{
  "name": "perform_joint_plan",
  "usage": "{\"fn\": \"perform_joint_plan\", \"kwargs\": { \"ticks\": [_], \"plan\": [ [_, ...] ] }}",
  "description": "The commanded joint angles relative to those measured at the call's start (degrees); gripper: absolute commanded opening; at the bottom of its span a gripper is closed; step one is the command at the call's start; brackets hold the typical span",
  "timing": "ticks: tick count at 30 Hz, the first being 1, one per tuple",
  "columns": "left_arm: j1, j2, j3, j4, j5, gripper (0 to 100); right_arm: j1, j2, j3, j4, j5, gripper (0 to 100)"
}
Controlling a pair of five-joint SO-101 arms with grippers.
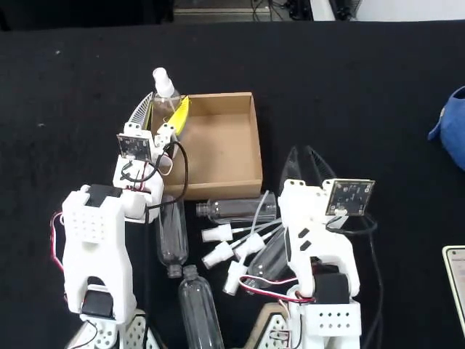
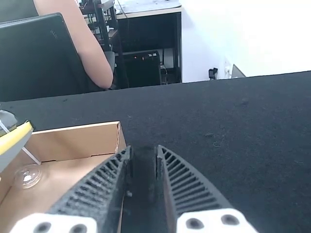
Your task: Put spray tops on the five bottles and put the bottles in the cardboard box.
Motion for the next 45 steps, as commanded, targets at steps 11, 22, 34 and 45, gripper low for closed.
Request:
{"fn": "perform_joint_plan", "kwargs": {
  "ticks": [11,22,34,45],
  "plan": [
    [-0.7,-0.2,-1.9,-0.5,-3.9,20,1.0,-5.5,-0.3,-2.0,0.8,6.7],
    [-0.5,-0.7,-1.5,-0.5,-3.9,27,1.0,-5.5,-0.3,-2.0,0.8,6.7],
    [-0.8,-0.8,-1.7,-0.3,-4.3,27,1.0,-5.5,-0.4,-2.0,0.8,6.7],
    [-0.9,-9.5,-2.5,16.0,-3.9,27,1.0,-5.5,-0.4,-2.0,0.8,6.7]
  ]
}}
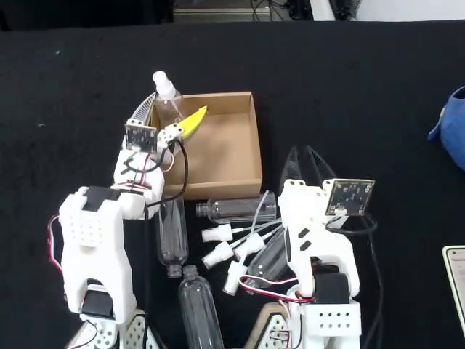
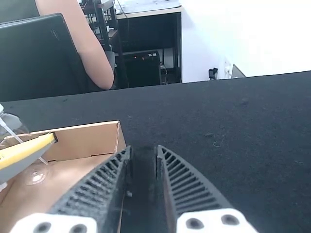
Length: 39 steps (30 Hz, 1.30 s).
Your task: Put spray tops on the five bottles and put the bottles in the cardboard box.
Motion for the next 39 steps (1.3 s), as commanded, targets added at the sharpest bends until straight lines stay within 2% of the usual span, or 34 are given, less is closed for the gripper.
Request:
{"fn": "perform_joint_plan", "kwargs": {
  "ticks": [1,21,33,39],
  "plan": [
    [-0.9,-5.9,-1.5,5.8,0.2,27,1.0,-5.5,-0.4,-2.0,0.8,6.7],
    [-1.5,-8.1,-0.6,7.4,-0.3,28,1.0,-5.5,-0.4,-1.9,0.8,6.7],
    [-2.4,-23.7,8.7,7.9,-0.2,27,0.9,-5.5,-0.3,-1.9,0.8,6.7],
    [-2.1,-32.0,8.7,19.3,0.3,27,0.9,-5.5,-0.3,-1.8,0.8,6.7]
  ]
}}
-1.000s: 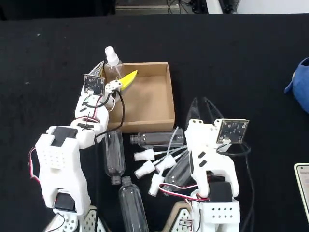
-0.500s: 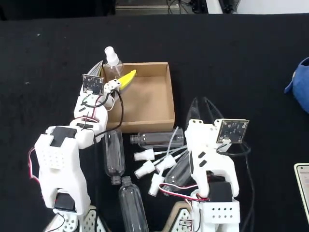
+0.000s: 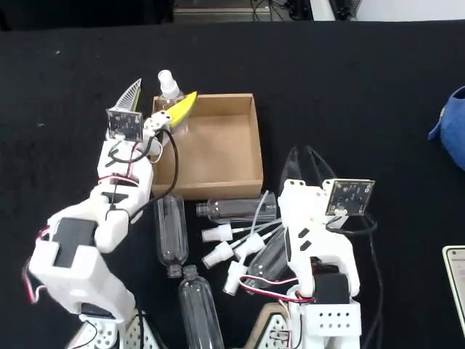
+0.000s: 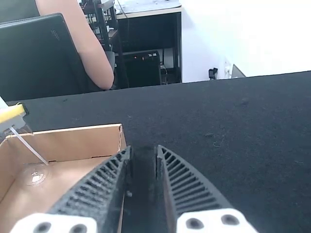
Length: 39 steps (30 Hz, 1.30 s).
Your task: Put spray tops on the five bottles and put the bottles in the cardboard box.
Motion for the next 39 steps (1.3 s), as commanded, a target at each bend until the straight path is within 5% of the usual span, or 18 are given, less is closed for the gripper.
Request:
{"fn": "perform_joint_plan", "kwargs": {
  "ticks": [1,15,20,26,32,39],
  "plan": [
    [0.6,-9.0,-0.9,7.1,0.5,27,0.9,-5.5,-0.3,-1.8,0.8,6.7],
    [-1.2,-34.0,-10.3,50.0,4.2,27,0.9,-5.5,-0.3,-1.7,0.8,6.7],
    [-2.2,-38.7,-11.0,58.4,4.1,25,0.9,-5.5,-0.3,-1.7,0.8,6.7],
    [-5.8,-44.7,-10.6,62.8,4.2,2,0.9,-5.5,-0.3,-1.7,0.8,6.7],
    [-11.6,-46.0,-10.3,64.0,4.2,3,0.9,-5.5,-0.3,-1.8,0.8,6.7],
    [-12.9,-46.7,-11.0,82.1,4.3,3,0.9,-5.5,-0.3,-1.7,0.8,6.7]
  ]
}}
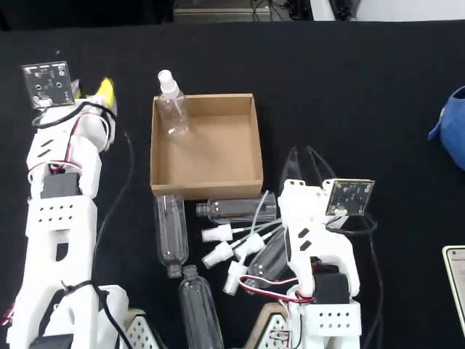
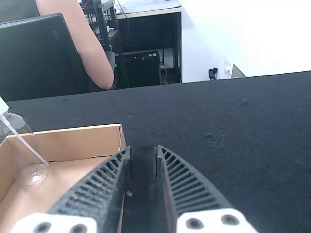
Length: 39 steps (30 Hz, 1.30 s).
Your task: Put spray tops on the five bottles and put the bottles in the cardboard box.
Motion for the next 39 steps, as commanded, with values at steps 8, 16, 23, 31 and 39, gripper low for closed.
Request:
{"fn": "perform_joint_plan", "kwargs": {
  "ticks": [8,16,23,31,39],
  "plan": [
    [-4.4,-1.5,-4.4,28.4,0.5,3,0.9,-5.3,-0.3,-1.7,0.8,6.7],
    [2.3,2.5,-8.0,30.2,0.2,3,0.9,-5.1,-0.3,-1.6,0.8,6.7],
    [2.1,19.8,-22.0,47.8,-0.4,3,0.9,-5.4,-0.3,0.0,0.8,6.7],
    [1.8,22.0,-22.2,51.3,-0.4,13,0.9,-5.4,-0.3,-0.1,0.8,6.7],
    [9.8,9.4,-12.2,54.1,-6.1,17,0.9,-5.4,-0.3,0.0,0.8,6.7]
  ]
}}
